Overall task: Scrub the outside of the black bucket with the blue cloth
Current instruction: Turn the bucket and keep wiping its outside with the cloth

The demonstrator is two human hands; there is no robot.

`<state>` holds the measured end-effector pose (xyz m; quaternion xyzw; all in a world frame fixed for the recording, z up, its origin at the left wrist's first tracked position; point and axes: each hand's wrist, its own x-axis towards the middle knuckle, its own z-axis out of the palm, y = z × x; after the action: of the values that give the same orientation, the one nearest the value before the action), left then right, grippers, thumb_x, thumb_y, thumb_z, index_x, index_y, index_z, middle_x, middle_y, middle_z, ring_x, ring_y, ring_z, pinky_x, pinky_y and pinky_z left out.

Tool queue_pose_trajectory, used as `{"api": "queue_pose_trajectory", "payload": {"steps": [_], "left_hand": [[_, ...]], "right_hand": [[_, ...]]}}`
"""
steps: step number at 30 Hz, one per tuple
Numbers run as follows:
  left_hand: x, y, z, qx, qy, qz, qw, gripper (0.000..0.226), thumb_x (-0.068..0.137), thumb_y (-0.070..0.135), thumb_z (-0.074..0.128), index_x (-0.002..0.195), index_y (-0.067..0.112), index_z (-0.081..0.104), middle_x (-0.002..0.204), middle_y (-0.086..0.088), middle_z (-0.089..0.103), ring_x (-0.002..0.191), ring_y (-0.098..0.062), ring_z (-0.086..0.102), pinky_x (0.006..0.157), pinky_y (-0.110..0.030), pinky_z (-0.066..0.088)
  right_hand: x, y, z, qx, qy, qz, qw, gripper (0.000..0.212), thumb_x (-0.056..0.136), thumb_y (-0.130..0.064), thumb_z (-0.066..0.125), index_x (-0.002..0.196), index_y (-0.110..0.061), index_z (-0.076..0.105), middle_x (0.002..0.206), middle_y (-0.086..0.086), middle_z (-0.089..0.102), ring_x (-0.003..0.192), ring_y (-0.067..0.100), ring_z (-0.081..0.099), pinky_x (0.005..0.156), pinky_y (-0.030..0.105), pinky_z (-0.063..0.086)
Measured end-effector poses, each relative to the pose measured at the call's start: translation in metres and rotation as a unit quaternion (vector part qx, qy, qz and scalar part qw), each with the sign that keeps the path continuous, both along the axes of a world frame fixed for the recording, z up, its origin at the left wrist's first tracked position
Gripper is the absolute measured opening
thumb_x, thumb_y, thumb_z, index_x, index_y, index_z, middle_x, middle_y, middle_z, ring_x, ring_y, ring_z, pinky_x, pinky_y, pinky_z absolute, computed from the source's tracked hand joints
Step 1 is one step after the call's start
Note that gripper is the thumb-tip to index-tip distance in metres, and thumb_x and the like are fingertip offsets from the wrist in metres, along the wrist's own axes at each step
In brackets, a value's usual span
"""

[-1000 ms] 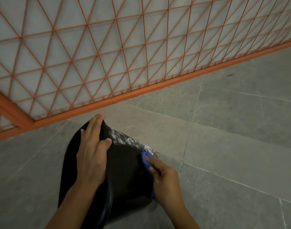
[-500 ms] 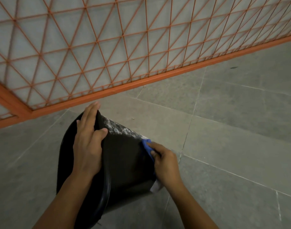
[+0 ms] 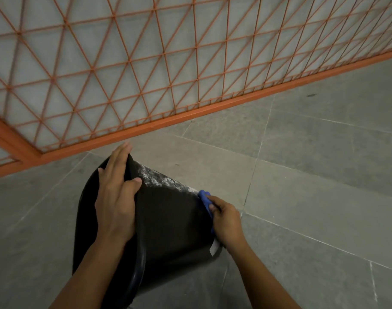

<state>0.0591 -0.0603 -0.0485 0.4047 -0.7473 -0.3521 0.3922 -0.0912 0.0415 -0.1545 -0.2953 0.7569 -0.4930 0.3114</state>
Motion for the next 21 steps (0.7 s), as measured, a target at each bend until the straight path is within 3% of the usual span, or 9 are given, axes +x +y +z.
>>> {"api": "queue_pose_trajectory", "payload": {"steps": [2,6,8,12,16,19,21], "left_hand": [[-0.001,-0.001,0.001,0.008,0.002,-0.003,1.000,0.068,0.074,0.017,0.038,0.141,0.023,0.038,0.149,0.011,0.033,0.142,-0.006,0.025,0.119,-0.048,0.013],[0.000,-0.001,0.000,-0.006,-0.009,-0.016,1.000,0.068,0.074,0.016,0.039,0.142,0.019,0.038,0.150,0.007,0.033,0.142,-0.004,0.023,0.120,-0.048,0.012],[-0.001,0.000,0.000,0.000,-0.004,-0.009,1.000,0.068,0.074,0.016,0.039,0.142,0.017,0.039,0.150,0.007,0.033,0.142,-0.006,0.023,0.120,-0.048,0.011],[-0.004,0.006,0.003,-0.017,-0.012,-0.007,1.000,0.067,0.075,0.017,0.039,0.142,0.017,0.039,0.150,0.007,0.034,0.142,-0.006,0.024,0.120,-0.046,0.008],[-0.008,0.005,0.005,-0.028,-0.046,-0.012,0.998,0.067,0.076,0.019,0.038,0.143,0.021,0.037,0.148,0.014,0.030,0.140,0.002,0.021,0.121,-0.042,0.004],[-0.013,0.007,0.006,-0.047,-0.073,-0.026,0.996,0.068,0.075,0.020,0.038,0.143,0.022,0.036,0.142,0.023,0.025,0.136,0.008,0.018,0.121,-0.038,0.002],[-0.015,0.007,0.005,-0.051,-0.081,-0.028,0.995,0.067,0.076,0.021,0.037,0.143,0.023,0.036,0.142,0.023,0.024,0.135,0.009,0.018,0.121,-0.040,0.003]], "right_hand": [[0.010,0.011,-0.008,0.015,0.025,-0.019,0.999,0.033,0.093,-0.005,0.046,0.122,-0.015,0.057,0.126,0.000,0.058,0.117,0.012,0.051,0.099,0.016,0.033],[0.018,0.014,-0.007,-0.027,0.035,-0.004,0.999,0.036,0.089,-0.001,0.050,0.116,-0.021,0.062,0.118,-0.015,0.055,0.110,-0.002,0.046,0.086,-0.009,0.024],[0.006,0.006,-0.005,-0.019,0.015,0.020,1.000,0.035,0.090,0.001,0.048,0.116,-0.017,0.062,0.120,-0.009,0.057,0.109,0.001,0.048,0.085,-0.007,0.028],[0.007,0.007,-0.004,0.017,0.026,-0.022,0.999,0.034,0.092,-0.002,0.045,0.120,-0.016,0.059,0.125,0.002,0.060,0.113,0.014,0.053,0.094,0.014,0.034],[0.047,0.022,0.025,-0.044,0.062,-0.052,0.996,0.036,0.088,0.000,0.051,0.116,-0.021,0.062,0.119,-0.012,0.059,0.111,0.005,0.054,0.091,-0.001,0.029],[0.071,0.023,0.062,-0.094,0.069,-0.017,0.993,0.040,0.090,-0.003,0.049,0.122,-0.027,0.057,0.129,-0.019,0.050,0.121,-0.006,0.042,0.104,0.009,0.028],[0.084,0.019,0.085,-0.143,0.062,0.000,0.988,0.045,0.091,-0.002,0.047,0.125,-0.030,0.054,0.133,-0.025,0.042,0.123,-0.015,0.033,0.106,0.005,0.022]]}}
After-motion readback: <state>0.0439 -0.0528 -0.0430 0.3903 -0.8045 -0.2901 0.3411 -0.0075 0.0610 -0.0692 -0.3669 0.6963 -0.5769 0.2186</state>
